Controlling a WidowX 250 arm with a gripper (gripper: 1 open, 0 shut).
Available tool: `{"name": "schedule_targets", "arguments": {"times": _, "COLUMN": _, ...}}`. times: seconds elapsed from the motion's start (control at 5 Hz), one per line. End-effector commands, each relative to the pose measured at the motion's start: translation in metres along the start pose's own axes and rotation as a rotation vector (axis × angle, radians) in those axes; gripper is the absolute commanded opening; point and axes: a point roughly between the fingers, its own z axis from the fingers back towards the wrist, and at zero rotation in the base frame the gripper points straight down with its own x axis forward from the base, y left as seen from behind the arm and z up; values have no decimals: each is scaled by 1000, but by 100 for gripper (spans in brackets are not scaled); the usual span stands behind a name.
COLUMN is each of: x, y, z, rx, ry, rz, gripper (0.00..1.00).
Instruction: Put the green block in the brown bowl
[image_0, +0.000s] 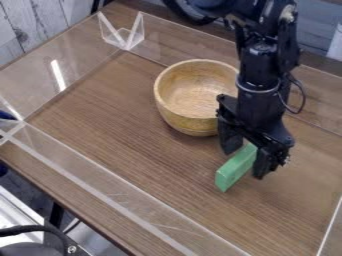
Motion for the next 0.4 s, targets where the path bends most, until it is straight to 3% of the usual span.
{"name": "schedule_targets", "arguments": {"times": 0.0, "x": 5, "y": 1, "z": 15, "rx": 3, "ry": -60, "rz": 5, "gripper": 100}}
{"name": "schedule_targets", "arguments": {"times": 0.2, "x": 5, "y": 1, "z": 18, "rx": 3, "ry": -68, "rz": 4, "gripper": 100}}
